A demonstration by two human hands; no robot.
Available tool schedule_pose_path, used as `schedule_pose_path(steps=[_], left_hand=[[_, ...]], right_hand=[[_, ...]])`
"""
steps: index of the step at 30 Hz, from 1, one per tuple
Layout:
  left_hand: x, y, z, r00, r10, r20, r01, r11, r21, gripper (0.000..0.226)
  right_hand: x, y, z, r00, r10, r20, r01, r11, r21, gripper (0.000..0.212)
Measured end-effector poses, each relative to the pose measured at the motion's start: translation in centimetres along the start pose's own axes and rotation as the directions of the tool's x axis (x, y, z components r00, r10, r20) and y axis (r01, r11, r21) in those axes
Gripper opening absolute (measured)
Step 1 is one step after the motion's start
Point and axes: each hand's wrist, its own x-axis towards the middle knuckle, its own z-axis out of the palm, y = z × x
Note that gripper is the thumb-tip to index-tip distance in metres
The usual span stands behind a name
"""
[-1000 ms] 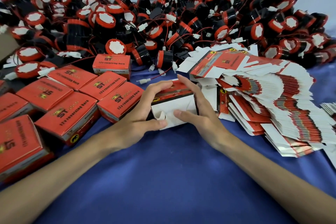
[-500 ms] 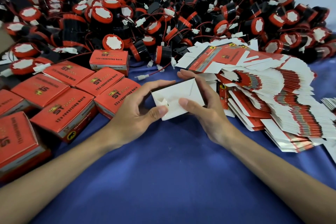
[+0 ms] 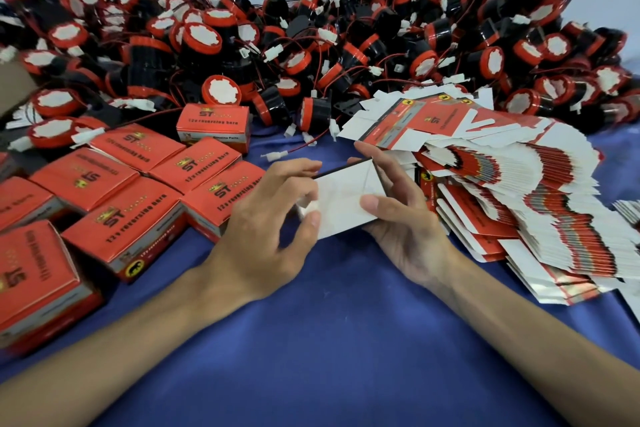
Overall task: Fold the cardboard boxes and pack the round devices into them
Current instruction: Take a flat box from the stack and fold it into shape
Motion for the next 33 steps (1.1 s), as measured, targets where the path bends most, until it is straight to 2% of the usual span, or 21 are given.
schedule_pose_path(steps=[3,5,10,13,14,15,16,18,19,20,21,22,25,27,29,31,33], left_hand=[[-0.2,0.2,0.1,0.999,0.017,0.044,-0.019,0.998,0.052,0.025],[-0.2,0.0,0.2,0.998,-0.003,0.065,0.002,1.0,0.02,0.024],[0.2,-0.5,0.0,0.966,-0.206,0.159,0.241,0.937,-0.253,0.017],[0.2,-0.3,0.0,0.938,-0.321,0.133,0.348,0.869,-0.351,0.021],[0.2,-0.2,0.0,0.941,-0.321,0.105,0.338,0.888,-0.313,0.02],[0.2,-0.3,0.1,0.949,-0.305,0.083,0.316,0.915,-0.253,0.018],[0.1,-0.3,0.2,0.956,-0.284,0.066,0.292,0.935,-0.201,0.016],[0.0,-0.5,0.3,0.967,-0.253,0.046,0.256,0.958,-0.13,0.014],[0.0,-0.5,0.3,0.973,-0.228,0.038,0.231,0.969,-0.087,0.015],[0.1,-0.4,0.4,0.979,-0.202,0.038,0.204,0.978,-0.041,0.015],[0.0,-0.4,0.4,0.983,-0.179,0.043,0.18,0.984,-0.008,0.016],[0.0,-0.4,0.4,0.986,-0.157,0.05,0.156,0.988,0.009,0.016],[-0.1,-0.6,0.4,0.994,-0.08,0.069,0.081,0.997,-0.003,0.015],[-0.2,-0.7,0.3,0.992,-0.066,0.107,0.07,0.997,-0.036,0.019],[-0.2,-0.6,0.3,0.987,-0.084,0.136,0.092,0.994,-0.055,0.02],[-0.3,-0.6,0.4,0.979,-0.159,0.126,0.172,0.98,-0.101,0.017],[-0.2,-0.7,0.4,0.948,-0.282,0.147,0.307,0.932,-0.192,0.036]], right_hand=[[-0.1,0.0,0.0,0.998,-0.029,0.051,0.03,0.999,-0.035,0.068],[0.0,0.2,-0.1,0.996,-0.046,0.081,0.05,0.998,-0.046,0.07],[0.1,0.4,-0.3,0.994,-0.061,0.087,0.068,0.994,-0.087,0.074],[0.2,0.5,-0.3,0.997,-0.079,0.02,0.08,0.994,-0.077,0.073],[0.2,0.7,-0.2,0.995,-0.101,-0.018,0.097,0.985,-0.14,0.07],[0.1,0.8,-0.1,0.988,-0.143,-0.052,0.122,0.951,-0.282,0.064],[-0.1,0.8,0.1,0.976,-0.211,-0.064,0.154,0.862,-0.483,0.057],[-0.4,1.2,0.4,0.93,-0.368,0.007,0.212,0.518,-0.829,0.051],[-0.6,1.5,0.4,0.905,-0.423,0.054,0.22,0.353,-0.909,0.052],[-0.6,1.6,0.3,0.887,-0.454,0.078,0.208,0.242,-0.948,0.054],[-0.7,1.7,0.2,0.881,-0.467,0.076,0.184,0.19,-0.964,0.056],[-0.7,1.6,0.2,0.892,-0.449,0.044,0.153,0.21,-0.966,0.06],[-0.8,0.6,0.0,0.975,-0.202,-0.092,0.034,0.545,-0.838,0.078],[-0.6,0.4,-0.5,0.988,-0.122,-0.099,0.01,0.679,-0.734,0.076],[-0.5,0.4,-0.8,0.987,-0.117,-0.109,0.016,0.75,-0.661,0.072],[-0.4,0.7,-0.9,0.984,-0.123,-0.129,0.018,0.787,-0.616,0.069],[-0.4,0.9,-1.1,0.98,-0.14,-0.144,0.023,0.789,-0.614,0.068]])
